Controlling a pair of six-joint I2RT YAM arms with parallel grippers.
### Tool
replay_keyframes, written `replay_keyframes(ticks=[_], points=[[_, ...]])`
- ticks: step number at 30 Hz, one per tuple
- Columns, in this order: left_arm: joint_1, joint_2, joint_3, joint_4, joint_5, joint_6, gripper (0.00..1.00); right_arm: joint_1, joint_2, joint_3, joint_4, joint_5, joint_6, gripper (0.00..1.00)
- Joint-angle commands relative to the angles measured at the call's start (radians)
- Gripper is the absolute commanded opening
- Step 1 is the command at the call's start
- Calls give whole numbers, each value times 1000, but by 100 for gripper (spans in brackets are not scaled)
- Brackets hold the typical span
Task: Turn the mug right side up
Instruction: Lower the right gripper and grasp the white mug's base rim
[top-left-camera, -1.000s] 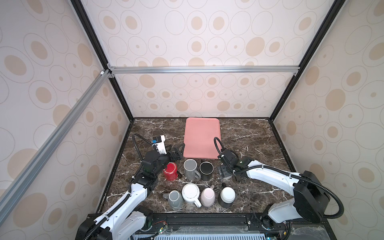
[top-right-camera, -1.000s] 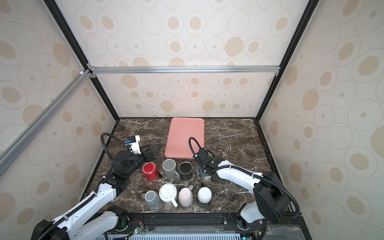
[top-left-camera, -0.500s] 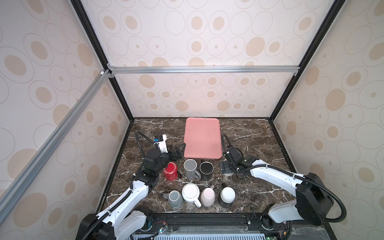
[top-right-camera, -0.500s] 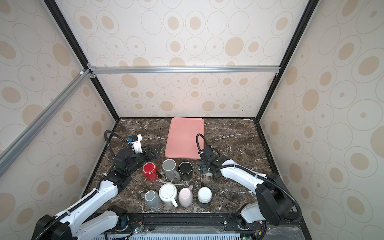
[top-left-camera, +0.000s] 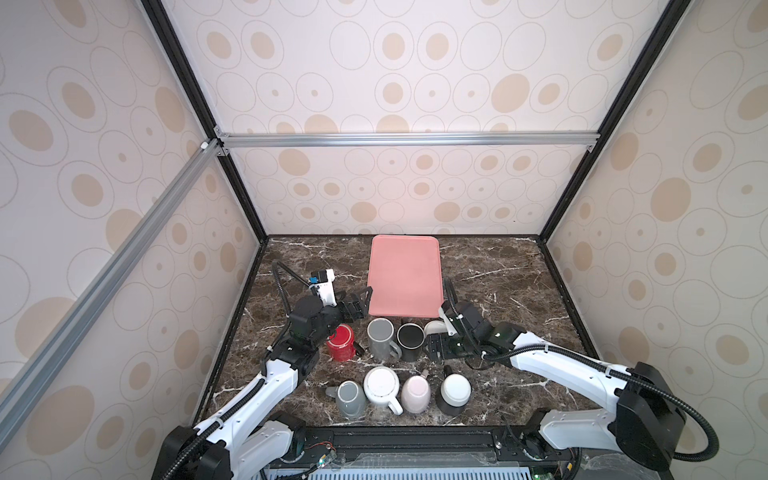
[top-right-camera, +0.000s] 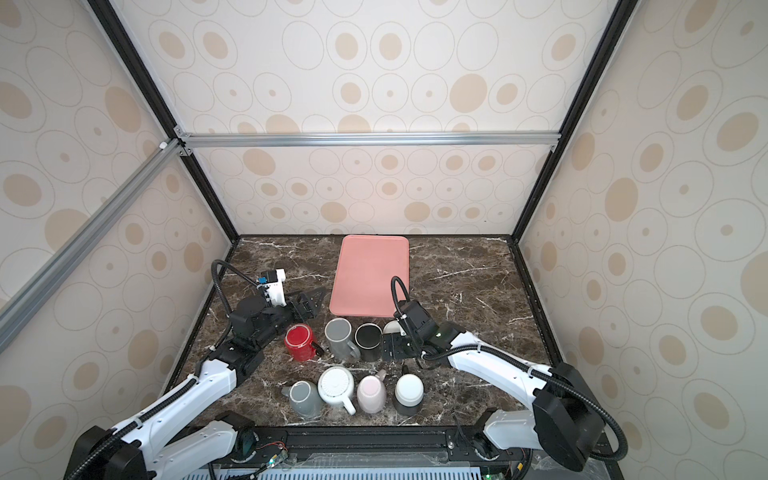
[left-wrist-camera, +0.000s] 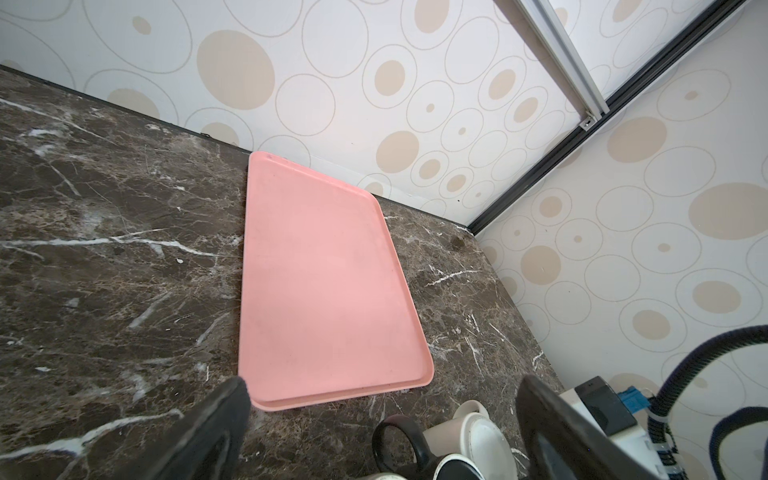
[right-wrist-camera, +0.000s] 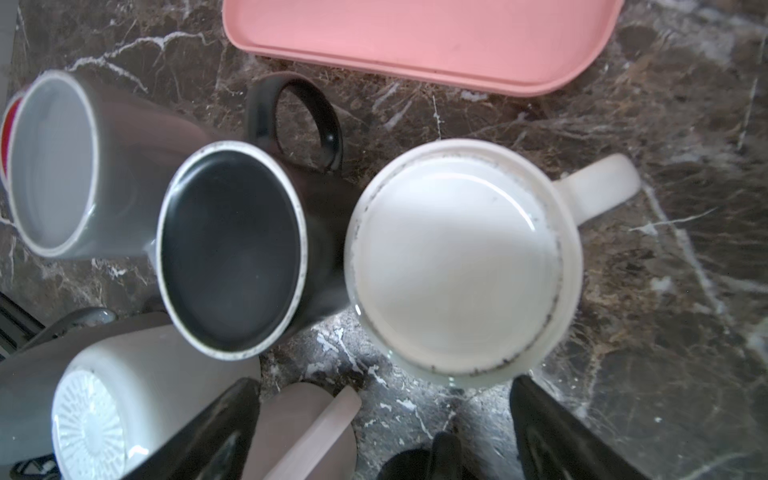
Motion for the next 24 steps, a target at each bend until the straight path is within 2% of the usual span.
replay_keyframes(ticks=[1, 4, 6, 15, 24], points=[[-6, 1, 41, 6, 11, 8, 99, 5, -20, 55, -69, 109, -148, 95], [-6, 6, 41, 11, 17, 5, 99, 1, 38, 106, -156, 221, -249, 98], [-6, 8, 40, 14, 18, 3, 99, 1, 85, 135, -198, 244, -291, 100], [-5, 1, 38, 2, 11, 7, 99, 3, 197, 184, -176, 254, -432, 99], [-5, 0, 40, -4, 12, 6, 99, 2, 292, 223, -148, 258, -468, 100]])
